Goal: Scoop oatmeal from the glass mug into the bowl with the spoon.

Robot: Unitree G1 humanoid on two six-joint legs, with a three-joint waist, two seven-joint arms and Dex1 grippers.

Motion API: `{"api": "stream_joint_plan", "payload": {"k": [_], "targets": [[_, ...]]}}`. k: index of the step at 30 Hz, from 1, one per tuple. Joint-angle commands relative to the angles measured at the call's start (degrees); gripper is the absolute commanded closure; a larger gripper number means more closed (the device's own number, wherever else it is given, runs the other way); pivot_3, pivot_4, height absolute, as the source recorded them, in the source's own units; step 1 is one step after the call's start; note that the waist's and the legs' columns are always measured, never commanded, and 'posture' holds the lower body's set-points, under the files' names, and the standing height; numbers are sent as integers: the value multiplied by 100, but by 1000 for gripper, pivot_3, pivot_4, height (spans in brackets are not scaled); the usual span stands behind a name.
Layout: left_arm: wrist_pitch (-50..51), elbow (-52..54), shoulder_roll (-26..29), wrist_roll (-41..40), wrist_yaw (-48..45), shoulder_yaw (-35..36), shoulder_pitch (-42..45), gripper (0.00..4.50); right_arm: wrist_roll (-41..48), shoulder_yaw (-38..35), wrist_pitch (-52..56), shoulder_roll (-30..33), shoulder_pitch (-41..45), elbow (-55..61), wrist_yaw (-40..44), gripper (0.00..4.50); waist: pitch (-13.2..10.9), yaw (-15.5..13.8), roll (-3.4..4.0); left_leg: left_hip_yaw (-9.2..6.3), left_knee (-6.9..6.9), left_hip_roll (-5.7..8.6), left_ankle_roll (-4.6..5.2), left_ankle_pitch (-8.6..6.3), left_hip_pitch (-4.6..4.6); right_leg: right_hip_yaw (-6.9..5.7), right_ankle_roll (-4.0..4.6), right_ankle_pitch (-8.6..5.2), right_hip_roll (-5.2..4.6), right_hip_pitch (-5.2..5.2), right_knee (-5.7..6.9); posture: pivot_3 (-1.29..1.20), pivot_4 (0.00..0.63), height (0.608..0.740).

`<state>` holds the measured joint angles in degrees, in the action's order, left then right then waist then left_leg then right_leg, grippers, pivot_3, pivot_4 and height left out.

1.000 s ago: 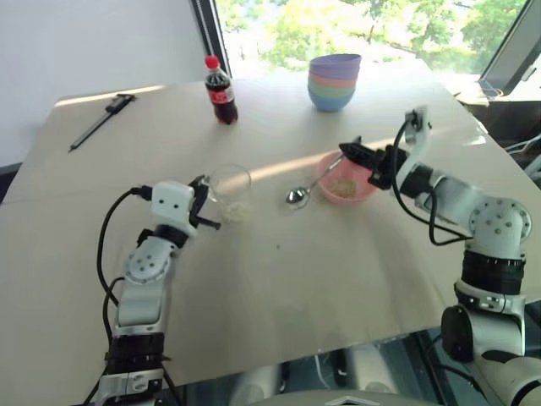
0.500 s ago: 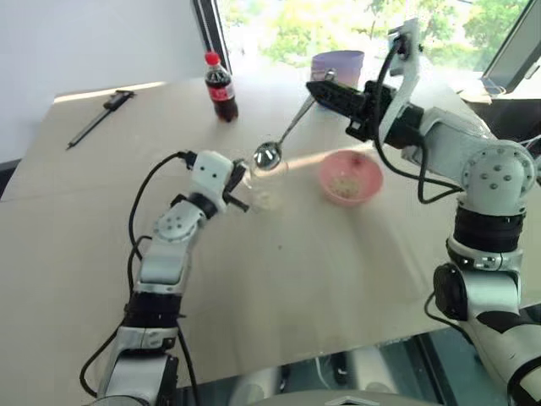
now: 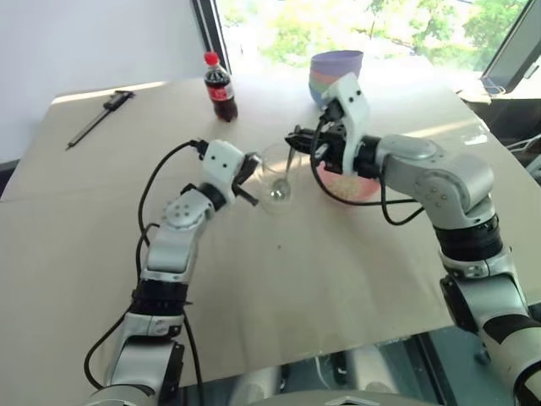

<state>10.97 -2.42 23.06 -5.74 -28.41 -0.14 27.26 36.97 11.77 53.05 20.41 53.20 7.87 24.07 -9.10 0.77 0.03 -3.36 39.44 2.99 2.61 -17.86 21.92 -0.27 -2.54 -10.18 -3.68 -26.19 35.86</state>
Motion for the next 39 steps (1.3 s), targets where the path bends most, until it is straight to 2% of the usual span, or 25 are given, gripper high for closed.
{"api": "stream_joint_plan", "payload": {"k": [1, 7, 11, 16, 26, 34, 39], "targets": [[-256, 409, 23, 6, 44, 82, 172, 4428, 19, -149, 179, -24, -42, 210, 148, 4500, 0, -4, 0, 0, 1, 0, 0, 0, 1, -1, 0, 0, 0, 0, -1, 0, 150, 740], [-425, 389, -65, 137, 78, -72, 73, 4428, 1068, -1619, 1647, -762, 8, -6, -754, 4500, 0, -5, 0, -3, 0, -1, -5, 3, 1, 0, 0, 0, -15, -1, 1, 0, 150, 740], [-712, 125, -223, 294, 78, -243, 108, 4428, 1350, -2361, 2180, -870, 314, -266, -1100, 4500, 0, -9, 0, -3, 0, 2, -7, 4, 0, -1, 1, 1, -14, 0, 4, 0, 150, 740], [-1116, -405, -457, 475, 115, -425, 315, 4428, 1445, -2939, 2526, -862, 582, -496, -1395, 4500, 0, -1, 0, -1, 0, 3, -7, 4, 0, 0, 1, 1, -10, 0, 4, 0, 150, 740], [-1741, -1470, -752, 675, 220, -491, 866, 4428, 1322, -3239, 2587, -343, 803, -564, -1445, 4500, 0, 4, 0, 2, 1, 5, -6, 5, 0, 2, 0, 1, -2, 0, 6, 0, 150, 740], [-1892, -1677, -753, 632, 236, -401, 922, 4428, 1327, -2989, 2423, -151, 800, -247, -1181, 4500, 0, 4, 0, 3, 1, 3, -6, 5, 0, 4, 0, 1, -14, 0, 9, 0, 150, 740], [-1876, -1718, -769, 587, 291, -344, 899, 4428, 1311, -2630, 2177, 62, 759, 3, -744, 4500, 0, 2, 0, 2, 2, 4, -6, 5, 0, 3, 0, 1, -10, 0, 8, 0, 150, 740]]}}
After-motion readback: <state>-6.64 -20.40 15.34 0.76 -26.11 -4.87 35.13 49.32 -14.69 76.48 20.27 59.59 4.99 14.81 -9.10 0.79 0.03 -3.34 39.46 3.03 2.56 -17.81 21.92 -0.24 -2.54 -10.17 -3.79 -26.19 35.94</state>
